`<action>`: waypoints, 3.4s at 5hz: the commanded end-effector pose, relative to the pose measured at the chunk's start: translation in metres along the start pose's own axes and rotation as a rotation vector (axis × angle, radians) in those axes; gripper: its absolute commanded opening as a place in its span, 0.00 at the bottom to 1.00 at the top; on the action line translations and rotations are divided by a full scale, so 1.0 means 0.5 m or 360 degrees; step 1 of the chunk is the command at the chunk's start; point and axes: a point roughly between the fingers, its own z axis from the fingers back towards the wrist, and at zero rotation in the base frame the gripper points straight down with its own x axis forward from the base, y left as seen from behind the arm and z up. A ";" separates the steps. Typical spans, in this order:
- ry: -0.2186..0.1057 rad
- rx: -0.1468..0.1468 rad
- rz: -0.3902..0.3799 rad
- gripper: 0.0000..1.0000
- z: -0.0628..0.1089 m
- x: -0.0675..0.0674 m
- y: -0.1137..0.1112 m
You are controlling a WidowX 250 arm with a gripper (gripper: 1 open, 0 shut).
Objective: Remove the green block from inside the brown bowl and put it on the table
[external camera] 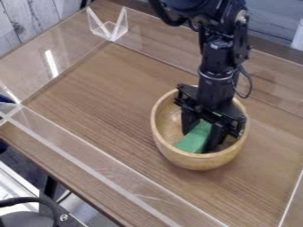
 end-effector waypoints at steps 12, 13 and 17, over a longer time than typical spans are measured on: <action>-0.0182 -0.0036 -0.0009 0.00 0.133 0.019 0.026; -0.0197 -0.0037 0.0001 0.00 0.143 0.021 0.033; -0.0203 -0.0036 0.0023 0.00 0.146 0.028 0.052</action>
